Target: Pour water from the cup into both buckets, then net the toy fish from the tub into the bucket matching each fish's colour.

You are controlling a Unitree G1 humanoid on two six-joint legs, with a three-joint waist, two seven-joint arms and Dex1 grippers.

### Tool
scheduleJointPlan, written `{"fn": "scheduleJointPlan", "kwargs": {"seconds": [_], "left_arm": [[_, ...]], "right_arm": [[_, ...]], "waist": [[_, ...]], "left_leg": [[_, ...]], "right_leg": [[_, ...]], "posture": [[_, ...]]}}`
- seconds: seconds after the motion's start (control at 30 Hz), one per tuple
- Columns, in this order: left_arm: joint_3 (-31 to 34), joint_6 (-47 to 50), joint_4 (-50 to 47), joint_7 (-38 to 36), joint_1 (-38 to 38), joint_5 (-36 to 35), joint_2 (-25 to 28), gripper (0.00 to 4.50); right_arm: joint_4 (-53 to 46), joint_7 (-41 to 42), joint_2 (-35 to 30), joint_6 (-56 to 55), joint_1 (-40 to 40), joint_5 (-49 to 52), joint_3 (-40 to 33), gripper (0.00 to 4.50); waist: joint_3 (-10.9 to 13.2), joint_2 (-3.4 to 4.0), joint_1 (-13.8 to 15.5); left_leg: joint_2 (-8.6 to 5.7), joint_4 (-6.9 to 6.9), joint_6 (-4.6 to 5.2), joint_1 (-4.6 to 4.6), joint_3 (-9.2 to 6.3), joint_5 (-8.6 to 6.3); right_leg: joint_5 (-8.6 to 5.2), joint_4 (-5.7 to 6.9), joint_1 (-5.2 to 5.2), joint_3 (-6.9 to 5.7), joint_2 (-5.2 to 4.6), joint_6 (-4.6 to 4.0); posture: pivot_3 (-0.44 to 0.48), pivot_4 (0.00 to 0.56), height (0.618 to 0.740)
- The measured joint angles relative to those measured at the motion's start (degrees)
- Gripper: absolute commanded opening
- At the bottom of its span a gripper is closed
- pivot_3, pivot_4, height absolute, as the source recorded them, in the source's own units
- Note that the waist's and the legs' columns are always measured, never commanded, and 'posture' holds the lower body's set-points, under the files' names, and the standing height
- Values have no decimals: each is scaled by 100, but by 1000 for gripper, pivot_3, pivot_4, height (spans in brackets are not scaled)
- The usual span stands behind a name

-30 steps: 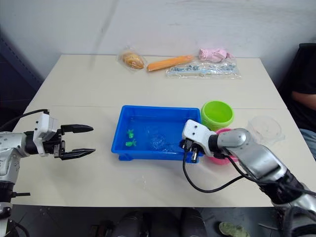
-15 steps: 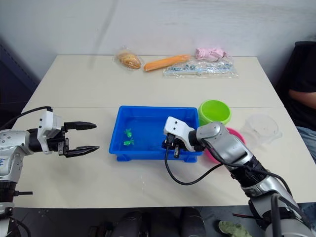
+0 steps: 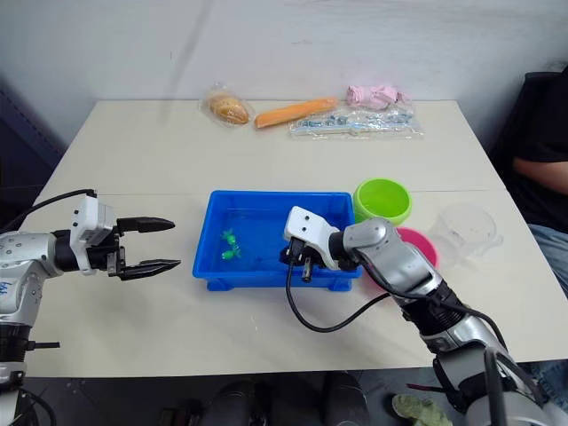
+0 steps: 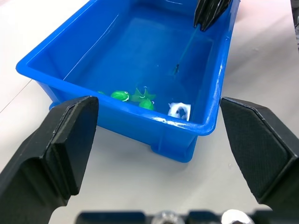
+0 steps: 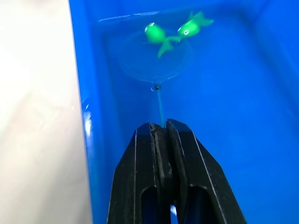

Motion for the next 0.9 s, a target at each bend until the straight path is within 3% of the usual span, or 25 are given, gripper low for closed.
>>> {"fn": "scheduleJointPlan", "kwargs": {"seconds": [0.53,0.9], "left_arm": [[-54,0,28,-5,7,2,0,4452],[-239,100,75,-98,-472,-78,-311,4452]], "right_arm": [[-339,246,-269,-225,229,109,-382,0],[-1423,397,-950,10,1476,1110,-1930,0]], "waist": [[0,0,5],[-1,-2,53]], "left_leg": [[0,0,0,0,0,0],[-5,1,0,0,-1,0]], "right_leg": [[0,0,0,1,0,0],[0,0,3,1,0,0]], "posture": [[0,150,740],[0,150,740]]}}
